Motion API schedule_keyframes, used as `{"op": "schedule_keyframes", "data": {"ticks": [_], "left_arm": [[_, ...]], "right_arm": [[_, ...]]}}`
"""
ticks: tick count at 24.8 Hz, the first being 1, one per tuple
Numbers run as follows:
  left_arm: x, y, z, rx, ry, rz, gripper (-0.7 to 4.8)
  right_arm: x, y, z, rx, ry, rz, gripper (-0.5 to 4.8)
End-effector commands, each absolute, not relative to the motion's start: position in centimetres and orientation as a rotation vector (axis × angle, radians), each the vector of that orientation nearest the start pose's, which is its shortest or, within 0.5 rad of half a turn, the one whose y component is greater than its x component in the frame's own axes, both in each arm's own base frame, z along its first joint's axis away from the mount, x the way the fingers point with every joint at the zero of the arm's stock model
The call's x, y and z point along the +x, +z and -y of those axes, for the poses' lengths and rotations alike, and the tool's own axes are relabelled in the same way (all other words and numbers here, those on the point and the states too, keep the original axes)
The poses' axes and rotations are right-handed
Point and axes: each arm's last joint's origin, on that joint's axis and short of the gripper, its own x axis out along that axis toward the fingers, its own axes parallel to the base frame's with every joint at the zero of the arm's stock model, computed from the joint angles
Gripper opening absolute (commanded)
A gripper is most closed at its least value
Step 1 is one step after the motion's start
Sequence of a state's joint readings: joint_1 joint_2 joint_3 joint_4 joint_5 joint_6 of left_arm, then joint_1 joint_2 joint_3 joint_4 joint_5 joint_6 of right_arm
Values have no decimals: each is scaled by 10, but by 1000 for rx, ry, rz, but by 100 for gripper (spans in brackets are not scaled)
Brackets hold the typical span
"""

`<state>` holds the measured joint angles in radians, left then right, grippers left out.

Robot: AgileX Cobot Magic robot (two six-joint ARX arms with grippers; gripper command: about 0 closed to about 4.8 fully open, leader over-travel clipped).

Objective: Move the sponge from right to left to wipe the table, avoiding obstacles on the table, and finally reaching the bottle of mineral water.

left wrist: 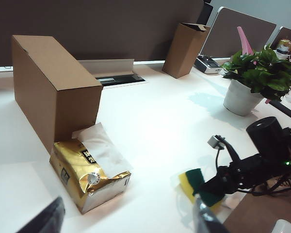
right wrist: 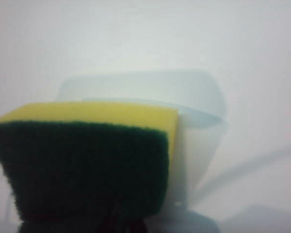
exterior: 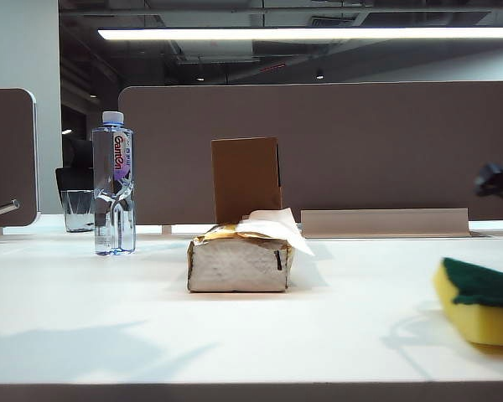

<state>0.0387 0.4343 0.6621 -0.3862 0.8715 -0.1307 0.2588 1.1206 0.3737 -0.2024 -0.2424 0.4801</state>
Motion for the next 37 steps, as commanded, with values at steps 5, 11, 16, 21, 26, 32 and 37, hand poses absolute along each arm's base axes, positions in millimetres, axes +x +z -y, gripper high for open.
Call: {"op": "schedule_keyframes", "data": {"ticks": [5, 11, 16, 21, 26, 32, 37], "left_arm": [[91, 317, 19, -187, -828, -189, 341], [90, 317, 19, -185, -828, -186, 341], [89, 317, 19, -184, -829, -182, 341], [87, 318, 19, -180, -831, -174, 341], [86, 318, 19, -177, -832, -169, 341], [86, 318, 19, -178, -833, -169, 341], [86, 318, 19, -179, -834, -170, 341]], "right_arm": [[171, 125, -83, 421, 274, -1137, -5], [176, 122, -114, 398, 336, -1155, -5], [185, 123, -143, 377, 395, -1164, -5], [190, 123, -180, 361, 468, -1160, -5], [193, 122, -207, 352, 518, -1164, -5], [197, 123, -215, 359, 529, -1160, -5], [201, 123, -212, 369, 518, -1158, -5]]}}
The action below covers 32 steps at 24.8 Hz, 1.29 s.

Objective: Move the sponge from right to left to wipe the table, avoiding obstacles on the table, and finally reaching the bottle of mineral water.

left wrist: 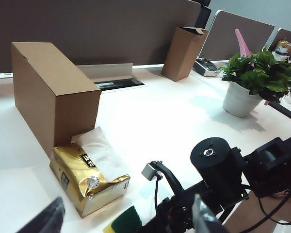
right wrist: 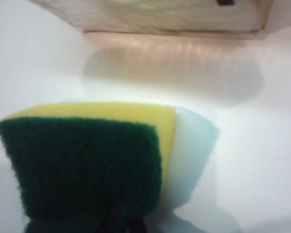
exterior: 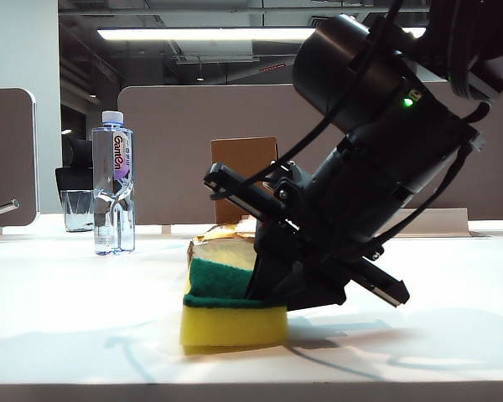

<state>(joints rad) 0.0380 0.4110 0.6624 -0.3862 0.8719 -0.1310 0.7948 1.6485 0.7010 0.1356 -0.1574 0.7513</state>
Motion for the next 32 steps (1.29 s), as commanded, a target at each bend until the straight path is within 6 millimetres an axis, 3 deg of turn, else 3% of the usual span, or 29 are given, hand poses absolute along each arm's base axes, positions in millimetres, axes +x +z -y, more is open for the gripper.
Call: {"op": "schedule_keyframes", "data": {"ticks": [1, 5, 7, 9, 14, 24, 28, 32], "left_arm": [[86, 318, 19, -179, -834, -170, 341], [86, 318, 19, -181, -838, -173, 341], [85, 317, 20, -186, -858, -182, 341], [84, 317, 20, -191, -882, -191, 341], [84, 316, 21, -194, -887, -199, 341], [84, 316, 21, -194, -887, -199, 341], [84, 316, 21, -194, -887, -199, 341], [84, 316, 21, -194, -887, -199, 341]], "right_arm": [[201, 123, -212, 370, 519, -1155, -5], [201, 124, -212, 373, 521, -1152, -4], [201, 125, -212, 375, 527, -1156, 9], [201, 125, -212, 375, 526, -1156, 55], [202, 127, -211, 382, 529, -1143, 69], [217, 150, -191, 441, 505, -1044, 196], [218, 156, -189, 454, 524, -1023, 217], [218, 158, -189, 461, 548, -1026, 285]]}}
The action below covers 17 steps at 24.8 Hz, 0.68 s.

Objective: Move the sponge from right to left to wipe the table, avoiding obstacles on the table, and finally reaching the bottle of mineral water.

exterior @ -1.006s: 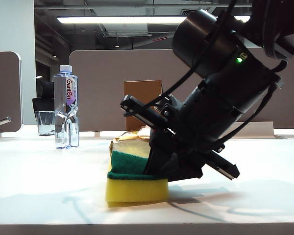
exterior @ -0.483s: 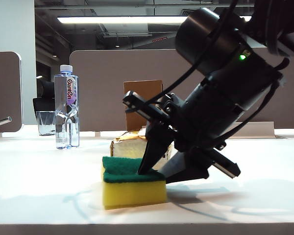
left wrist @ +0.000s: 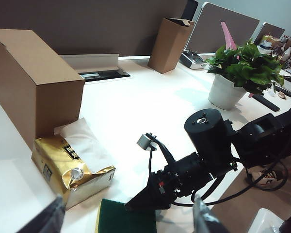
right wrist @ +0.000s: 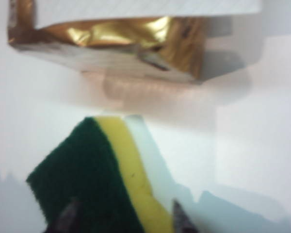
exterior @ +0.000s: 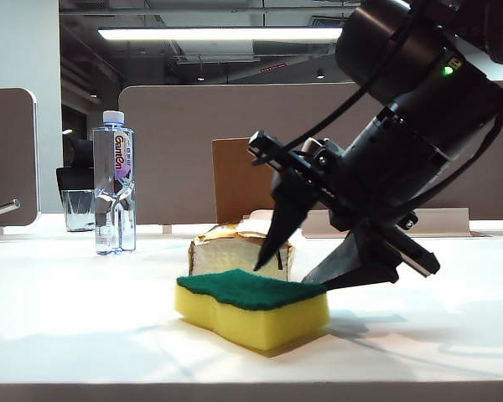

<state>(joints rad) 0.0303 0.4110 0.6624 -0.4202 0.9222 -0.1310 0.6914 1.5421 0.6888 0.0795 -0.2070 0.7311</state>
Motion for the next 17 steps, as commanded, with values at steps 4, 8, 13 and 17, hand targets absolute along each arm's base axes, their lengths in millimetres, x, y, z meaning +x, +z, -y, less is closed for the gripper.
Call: {"op": "schedule_keyframes", "data": {"ticks": [4, 8, 13, 17], "left_arm": [[84, 316, 21, -194, -887, -199, 341], [84, 316, 21, -195, -891, -199, 341], [84, 316, 21, -195, -904, -200, 341], [84, 316, 21, -196, -906, -201, 341]], "right_arm": [[218, 159, -189, 466, 555, -1015, 285], [219, 162, -189, 473, 564, -997, 285], [221, 171, -183, 488, 564, -966, 285], [223, 183, -167, 480, 539, -931, 284]]}}
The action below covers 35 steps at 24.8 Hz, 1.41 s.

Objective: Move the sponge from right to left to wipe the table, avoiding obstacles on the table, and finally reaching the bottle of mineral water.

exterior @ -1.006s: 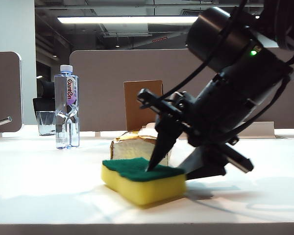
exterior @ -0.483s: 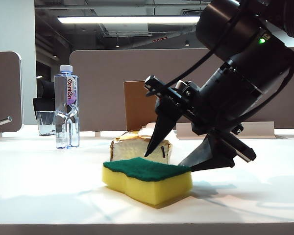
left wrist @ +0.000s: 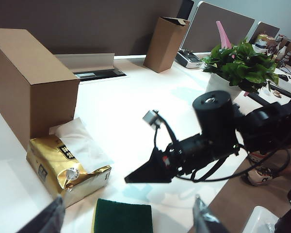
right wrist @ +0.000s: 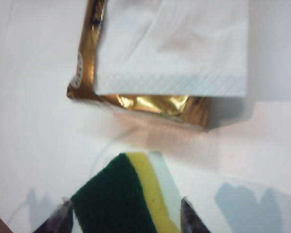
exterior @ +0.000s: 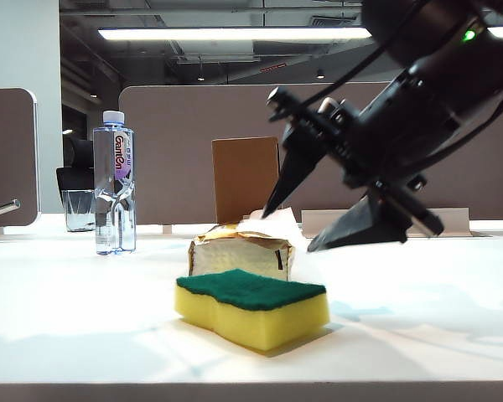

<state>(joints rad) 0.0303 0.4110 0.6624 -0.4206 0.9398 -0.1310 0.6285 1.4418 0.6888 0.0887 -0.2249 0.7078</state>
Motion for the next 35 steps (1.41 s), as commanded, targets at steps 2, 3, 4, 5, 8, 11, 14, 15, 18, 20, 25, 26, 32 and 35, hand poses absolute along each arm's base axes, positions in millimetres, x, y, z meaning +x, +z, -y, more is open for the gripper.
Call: {"op": "schedule_keyframes", "data": {"ticks": [2, 3, 4, 5, 8, 11, 14, 15, 18, 20, 25, 26, 32, 35], "left_arm": [[84, 316, 21, -196, -906, -201, 341], [84, 316, 21, -196, -906, -201, 341], [84, 316, 21, -196, -906, -201, 341], [84, 316, 21, -196, -906, -201, 341], [84, 316, 21, -196, -906, -201, 341], [83, 316, 21, -198, -906, -204, 341], [82, 315, 22, -202, -915, -215, 341], [81, 315, 22, -202, -921, -217, 341], [80, 315, 23, -202, -928, -219, 341], [80, 314, 23, -206, -927, -226, 341], [80, 313, 23, -211, -948, -234, 341], [79, 314, 23, -211, -954, -234, 341], [79, 313, 23, -212, -956, -236, 341], [79, 312, 23, -218, -955, -246, 341]], "right_arm": [[223, 182, -164, 455, 534, -947, 286], [223, 183, -164, 454, 538, -940, 290], [223, 185, -163, 457, 536, -928, 298], [224, 191, -159, 465, 531, -900, 298], [226, 203, -147, 463, 516, -835, 298], [231, 217, -127, 468, 482, -757, 298], [231, 232, -110, 458, 469, -676, 298], [231, 239, -104, 450, 454, -657, 298], [234, 254, -96, 379, 441, -654, 298], [239, 274, -89, 315, 424, -648, 310], [245, 308, -75, 240, 384, -597, 311], [246, 312, -71, 213, 373, -601, 311], [231, 332, -29, 101, 213, -648, 311], [210, 340, -4, 78, 144, -650, 311]]}}
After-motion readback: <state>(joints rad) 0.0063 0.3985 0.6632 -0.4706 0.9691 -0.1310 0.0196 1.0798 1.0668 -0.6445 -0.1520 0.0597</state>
